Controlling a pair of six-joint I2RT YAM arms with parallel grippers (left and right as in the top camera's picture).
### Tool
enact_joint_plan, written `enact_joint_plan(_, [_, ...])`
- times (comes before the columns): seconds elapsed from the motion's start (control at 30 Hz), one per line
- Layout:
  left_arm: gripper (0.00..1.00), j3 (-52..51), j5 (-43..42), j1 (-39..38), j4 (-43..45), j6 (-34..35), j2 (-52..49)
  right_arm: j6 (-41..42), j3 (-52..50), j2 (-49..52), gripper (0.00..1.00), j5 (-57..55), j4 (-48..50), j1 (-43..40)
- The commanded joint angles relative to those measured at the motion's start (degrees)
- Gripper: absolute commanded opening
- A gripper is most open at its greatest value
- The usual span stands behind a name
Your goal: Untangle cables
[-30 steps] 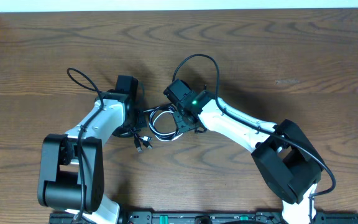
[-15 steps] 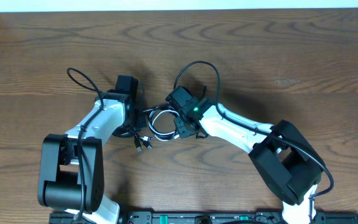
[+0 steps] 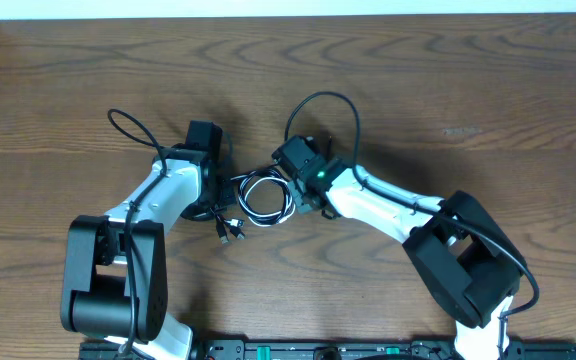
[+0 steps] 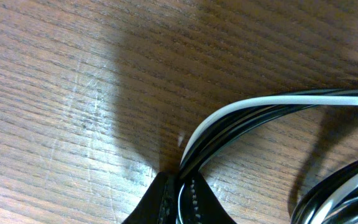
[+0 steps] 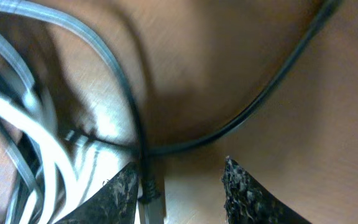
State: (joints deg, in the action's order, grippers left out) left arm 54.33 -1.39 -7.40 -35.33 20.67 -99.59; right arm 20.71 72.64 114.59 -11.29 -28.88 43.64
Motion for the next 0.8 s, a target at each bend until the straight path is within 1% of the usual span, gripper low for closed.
enact_joint_plan(0.0, [0.1, 0.04, 0.31, 0.04, 0.04, -0.5, 0.46, -1.44, -0.33, 0.02, 0.47, -3.43, 1.53, -1.11])
enact_joint_plan(0.07, [0.1, 0.04, 0.31, 0.04, 0.04, -0.48, 0.46, -1.46, -0.35, 0.11, 0.58, -3.43, 2.1, -1.31])
enact_joint_plan(0.1, [0.09, 0.04, 0.31, 0.04, 0.04, -0.5, 0.46, -1.46, -0.35, 0.17, 0.66, -3.41, 2.45, -1.33])
enact_joint_plan(0.13, [0.1, 0.04, 0.31, 0.04, 0.04, -0.5, 0.46, -1.46, -0.35, 0.17, 0.68, -3.41, 2.82, -1.4])
enact_joint_plan(0.2, [0.1, 0.04, 0.31, 0.04, 0.04, -0.5, 0.46, -1.49, -0.24, 0.15, 0.7, -3.3, 4.33, -1.53])
enact_joint_plan(0.23, [0.1, 0.04, 0.31, 0.04, 0.04, -0.5, 0.46, -1.49, 0.11, 0.02, 0.69, -2.84, 4.46, -1.55])
enact_joint_plan(0.33, [0.1, 0.04, 0.28, 0.04, 0.04, -0.5, 0.46, -1.46, 3.1, -0.87, 0.67, 3.28, 3.58, -1.55])
enact_joint_plan(0.53, [0.1, 0.04, 0.31, 0.04, 0.09, -0.5, 0.46, -1.49, 7.32, -3.3, 0.69, 24.76, 4.52, -1.27])
enact_joint_plan(0.57, [0.1, 0.04, 0.31, 0.04, 0.11, -0.5, 0.46, -1.46, 7.32, -3.32, 0.67, 27.85, 5.25, -1.03])
enact_joint_plan(0.67, [0.1, 0.04, 0.33, 0.04, 0.22, -0.5, 0.46, -1.46, 7.17, -2.89, 0.58, 29.62, 4.83, 0.04])
enact_joint_plan(0.77, [0.09, 0.04, 0.37, 0.04, 0.22, -0.5, 0.46, -1.49, 7.1, -1.86, 0.58, 28.68, 3.17, 1.62])
